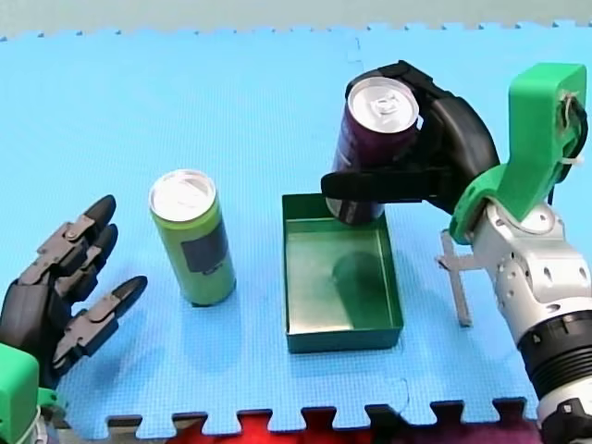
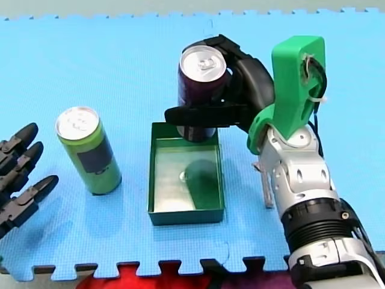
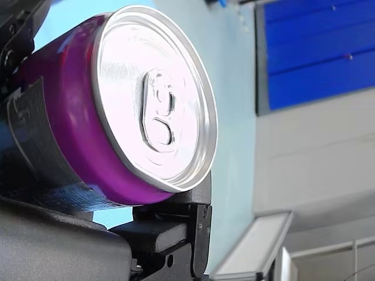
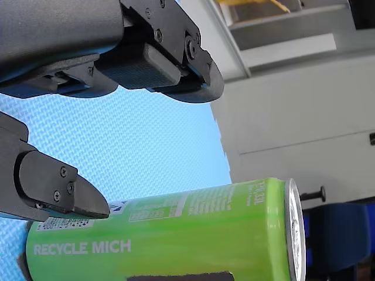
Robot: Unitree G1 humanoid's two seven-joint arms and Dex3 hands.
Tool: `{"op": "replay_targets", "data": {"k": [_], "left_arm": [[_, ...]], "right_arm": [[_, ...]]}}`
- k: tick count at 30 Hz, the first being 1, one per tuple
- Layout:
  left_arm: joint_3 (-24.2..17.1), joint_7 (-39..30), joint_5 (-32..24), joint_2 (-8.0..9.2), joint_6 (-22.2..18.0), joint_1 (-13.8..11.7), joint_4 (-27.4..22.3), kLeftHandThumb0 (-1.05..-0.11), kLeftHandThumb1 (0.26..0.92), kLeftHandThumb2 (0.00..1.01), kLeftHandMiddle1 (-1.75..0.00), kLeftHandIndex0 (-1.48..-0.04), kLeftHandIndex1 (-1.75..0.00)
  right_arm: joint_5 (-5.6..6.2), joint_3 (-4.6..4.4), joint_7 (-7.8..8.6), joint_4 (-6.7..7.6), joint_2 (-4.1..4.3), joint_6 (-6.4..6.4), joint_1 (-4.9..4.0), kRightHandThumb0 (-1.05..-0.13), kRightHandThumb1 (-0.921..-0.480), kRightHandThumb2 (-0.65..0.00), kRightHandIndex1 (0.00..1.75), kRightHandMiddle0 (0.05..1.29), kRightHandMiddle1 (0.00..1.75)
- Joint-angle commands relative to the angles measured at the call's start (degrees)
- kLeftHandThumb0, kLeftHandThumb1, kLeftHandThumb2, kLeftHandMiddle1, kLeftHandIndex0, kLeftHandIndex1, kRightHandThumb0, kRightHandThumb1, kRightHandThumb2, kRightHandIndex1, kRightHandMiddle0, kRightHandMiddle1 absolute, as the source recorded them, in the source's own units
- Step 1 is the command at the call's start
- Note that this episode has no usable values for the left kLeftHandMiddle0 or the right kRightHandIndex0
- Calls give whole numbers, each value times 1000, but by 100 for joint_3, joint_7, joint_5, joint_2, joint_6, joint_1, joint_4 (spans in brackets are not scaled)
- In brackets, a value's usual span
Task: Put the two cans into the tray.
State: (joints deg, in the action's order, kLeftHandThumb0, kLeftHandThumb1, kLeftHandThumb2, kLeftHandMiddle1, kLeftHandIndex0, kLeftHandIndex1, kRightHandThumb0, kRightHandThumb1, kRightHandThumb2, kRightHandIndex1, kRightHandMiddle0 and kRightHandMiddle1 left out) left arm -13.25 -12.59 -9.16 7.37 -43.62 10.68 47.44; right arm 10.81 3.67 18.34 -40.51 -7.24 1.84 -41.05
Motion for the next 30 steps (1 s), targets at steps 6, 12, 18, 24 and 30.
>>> {"op": "replay_targets", "data": {"k": [6,12,18,24,30], "left_arm": [[19,67,40,21,2,-27,-52,-1048,921,10,0,-501,-1],[28,105,59,5,-26,-27,-15,-1048,921,15,0,-500,-1],[2,71,34,11,-106,-25,74,-1048,921,22,-1,-500,0],[-33,-36,-49,28,-224,-27,160,-1048,921,28,-1,-499,0],[-70,-83,-92,24,-276,-16,185,-1048,921,32,-1,-496,0]], "right_arm": [[44,-20,-5,57,-80,68,3,-162,-794,-6,1746,506,1746],[35,-29,-11,43,-115,75,34,-162,-796,-7,1746,507,1746],[16,-38,16,-29,-101,57,27,-161,-798,-7,1746,509,1746],[-11,-42,40,-172,-88,-9,10,-159,-800,-8,1746,512,1746],[-238,-143,-153,-328,-61,-48,7,-161,-802,-8,1746,506,1746]]}}
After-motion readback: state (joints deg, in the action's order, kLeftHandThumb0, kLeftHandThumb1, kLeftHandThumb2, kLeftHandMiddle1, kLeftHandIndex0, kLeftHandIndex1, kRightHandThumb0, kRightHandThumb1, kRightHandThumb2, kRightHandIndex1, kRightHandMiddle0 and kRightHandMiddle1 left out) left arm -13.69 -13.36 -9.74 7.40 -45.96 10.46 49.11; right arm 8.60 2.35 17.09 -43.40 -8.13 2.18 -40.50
